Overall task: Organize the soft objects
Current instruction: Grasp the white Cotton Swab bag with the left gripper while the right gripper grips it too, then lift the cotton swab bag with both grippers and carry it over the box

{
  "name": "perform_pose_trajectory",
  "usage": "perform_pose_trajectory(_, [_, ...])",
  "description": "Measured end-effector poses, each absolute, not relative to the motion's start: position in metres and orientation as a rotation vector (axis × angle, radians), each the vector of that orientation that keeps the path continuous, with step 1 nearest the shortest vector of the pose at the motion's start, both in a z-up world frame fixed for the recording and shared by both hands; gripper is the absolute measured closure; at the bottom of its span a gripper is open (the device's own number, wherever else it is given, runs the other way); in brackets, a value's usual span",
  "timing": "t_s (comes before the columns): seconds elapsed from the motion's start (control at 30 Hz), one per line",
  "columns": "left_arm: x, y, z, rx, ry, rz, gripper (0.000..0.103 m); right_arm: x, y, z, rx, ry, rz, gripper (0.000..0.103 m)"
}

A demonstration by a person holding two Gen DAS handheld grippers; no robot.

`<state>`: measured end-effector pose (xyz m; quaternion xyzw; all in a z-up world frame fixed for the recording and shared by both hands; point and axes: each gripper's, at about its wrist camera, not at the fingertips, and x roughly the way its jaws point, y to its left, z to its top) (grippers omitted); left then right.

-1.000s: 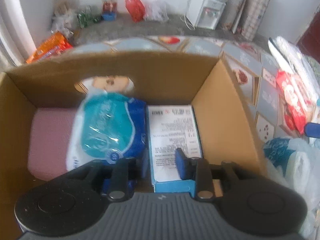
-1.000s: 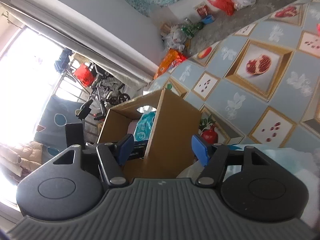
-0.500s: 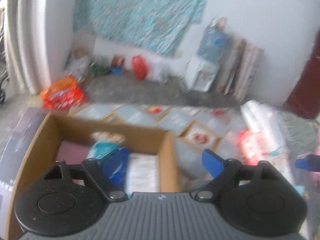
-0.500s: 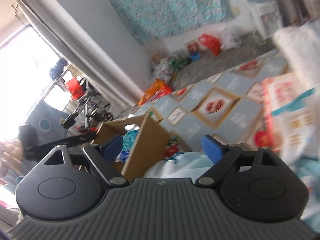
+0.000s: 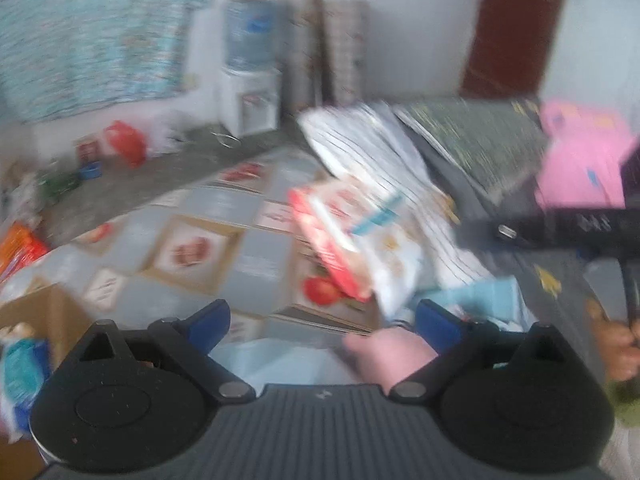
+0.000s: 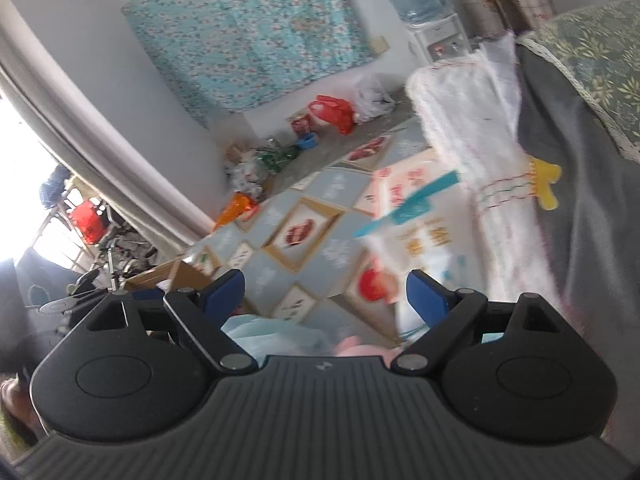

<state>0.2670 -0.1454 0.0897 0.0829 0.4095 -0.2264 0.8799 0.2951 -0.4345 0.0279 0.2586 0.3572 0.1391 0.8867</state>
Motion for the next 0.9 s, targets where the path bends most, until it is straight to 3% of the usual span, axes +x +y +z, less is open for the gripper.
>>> perform_pose_trajectory(0.37, [0.316, -0.238, 0.008, 0.306, 1.027, -0.5, 0.014, 0.369, -0.467, -0.044, 0.593, 0.862, 0.23, 0.027])
perform_pose_trajectory(0.47, [0.334, -0.249, -0.008, 0.319, 1.103, -0.497, 0.029, 0.383, -0.471, -0.057, 0.617, 0.88, 0.239, 0.028])
perform_pose_trajectory(0.9, [0.374, -0.271, -0.034, 0.286, 1.183, -0.476, 0.028, 0.405, -0.472, -0.078, 0.642, 0.922, 0.269, 0.026])
